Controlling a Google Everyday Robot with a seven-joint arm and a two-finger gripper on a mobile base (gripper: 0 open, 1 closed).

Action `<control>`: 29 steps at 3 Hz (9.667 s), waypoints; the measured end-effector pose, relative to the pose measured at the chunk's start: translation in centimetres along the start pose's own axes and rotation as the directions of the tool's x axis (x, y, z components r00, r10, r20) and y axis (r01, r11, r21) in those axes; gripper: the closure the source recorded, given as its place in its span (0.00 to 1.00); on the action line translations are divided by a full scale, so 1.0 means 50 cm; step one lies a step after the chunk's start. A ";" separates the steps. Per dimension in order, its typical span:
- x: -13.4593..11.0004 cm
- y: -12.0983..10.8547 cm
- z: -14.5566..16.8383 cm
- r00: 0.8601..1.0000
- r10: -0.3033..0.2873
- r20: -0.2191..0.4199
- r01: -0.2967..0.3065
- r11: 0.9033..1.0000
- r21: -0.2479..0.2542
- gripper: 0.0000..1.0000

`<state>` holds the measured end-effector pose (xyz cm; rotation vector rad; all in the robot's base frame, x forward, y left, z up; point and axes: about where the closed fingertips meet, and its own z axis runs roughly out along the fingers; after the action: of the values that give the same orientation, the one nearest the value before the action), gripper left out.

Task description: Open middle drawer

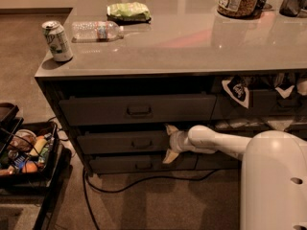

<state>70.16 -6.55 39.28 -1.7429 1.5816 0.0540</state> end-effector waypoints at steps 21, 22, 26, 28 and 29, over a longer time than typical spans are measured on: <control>-0.107 0.312 -0.263 0.994 0.028 0.108 0.006 0.954 -0.299 0.00; -0.107 0.312 -0.263 0.994 0.028 0.108 0.006 0.954 -0.299 0.00; -0.209 0.184 -0.384 0.974 -0.192 0.117 0.207 0.969 -0.132 0.19; -0.209 0.184 -0.384 0.974 -0.192 0.117 0.207 0.969 -0.132 0.65; -0.203 0.178 -0.362 0.969 -0.208 0.132 0.226 0.963 -0.144 0.88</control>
Offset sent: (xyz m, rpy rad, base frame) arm 0.0000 0.0000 0.0000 0.0000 0.0000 0.0000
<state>52.03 -7.49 52.71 -1.9910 1.3246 0.1741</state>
